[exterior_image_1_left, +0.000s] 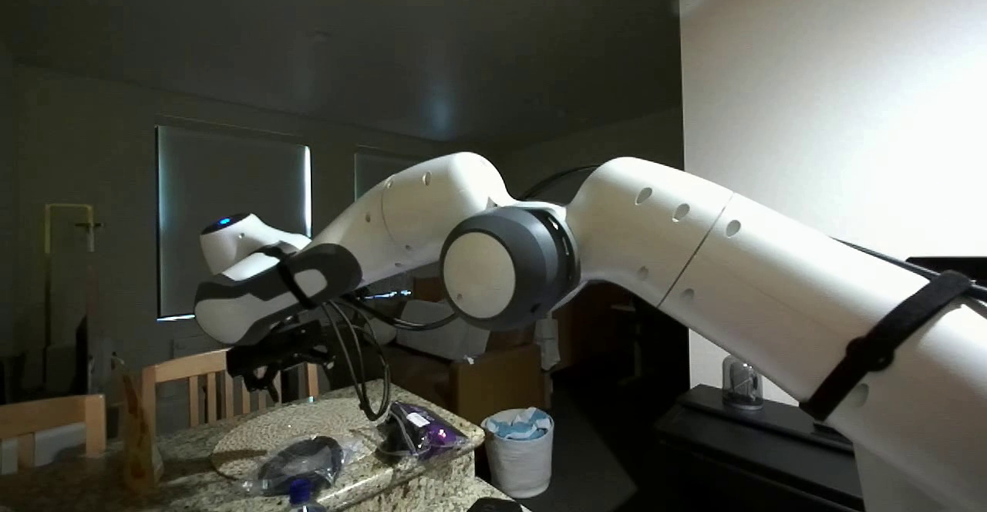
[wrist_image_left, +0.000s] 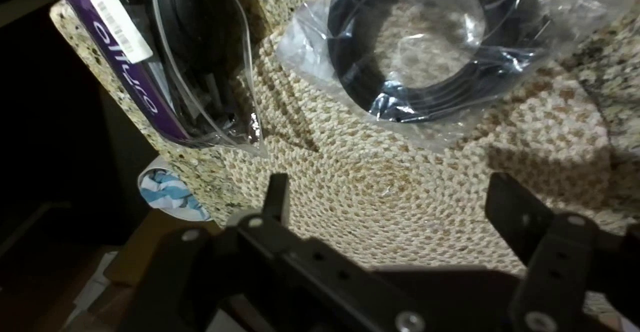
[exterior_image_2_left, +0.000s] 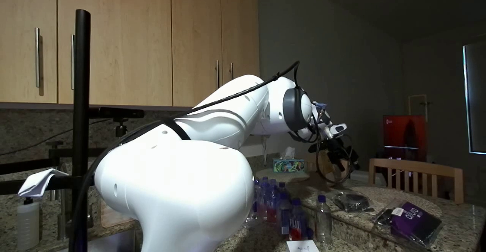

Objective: Place the clear plastic with the black object inside it on the top part of the counter

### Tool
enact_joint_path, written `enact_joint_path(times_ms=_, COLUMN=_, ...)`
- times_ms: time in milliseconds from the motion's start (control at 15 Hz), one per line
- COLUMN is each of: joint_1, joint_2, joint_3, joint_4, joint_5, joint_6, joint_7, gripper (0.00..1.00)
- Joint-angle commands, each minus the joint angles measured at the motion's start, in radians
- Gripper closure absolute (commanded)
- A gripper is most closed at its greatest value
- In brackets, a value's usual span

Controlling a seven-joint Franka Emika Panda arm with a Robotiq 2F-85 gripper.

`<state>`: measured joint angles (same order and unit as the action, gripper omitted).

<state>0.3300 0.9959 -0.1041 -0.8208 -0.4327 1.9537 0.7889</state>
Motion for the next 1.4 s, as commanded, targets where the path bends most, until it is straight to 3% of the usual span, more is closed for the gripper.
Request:
enact_joint_path(times_ms=0, joint_1=-0.044, joint_2=-0.117, joint_3=0.081, joint_4=-0.137, joint_5=0.046, joint_6=0.042, joint_7=-0.176, gripper=0.0)
enact_joint_path(times_ms=200, joint_1=-0.072, joint_2=-0.206, joint_3=0.116, joint_4=-0.259, joint_5=0.065, joint_6=0.047, joint_7=-0.229, gripper=0.0)
enact_joint_path(times_ms=600, joint_1=-0.164, joint_2=-0.332, joint_3=0.162, joint_4=-0.51, joint_5=0.184, joint_6=0.035, joint_7=-0.19, gripper=0.0)
enact_joint_path(times_ms=667, joint_1=-0.149, joint_2=-0.353, joint_3=0.12, joint_4=-0.553, joint_5=0.228, joint_6=0.032, joint_7=-0.208, gripper=0.0)
enact_joint_path(times_ms=933, joint_1=-0.151, joint_2=-0.456, joint_3=0.062, joint_4=-0.732, joint_5=0.261, joint_6=0.038, joint_7=-0.124, gripper=0.0)
enact_joint_path(times_ms=1333, joint_1=-0.166, joint_2=-0.623, joint_3=0.054, joint_4=-1.001, joint_5=0.25, joint_6=0.041, joint_7=-0.172, gripper=0.0)
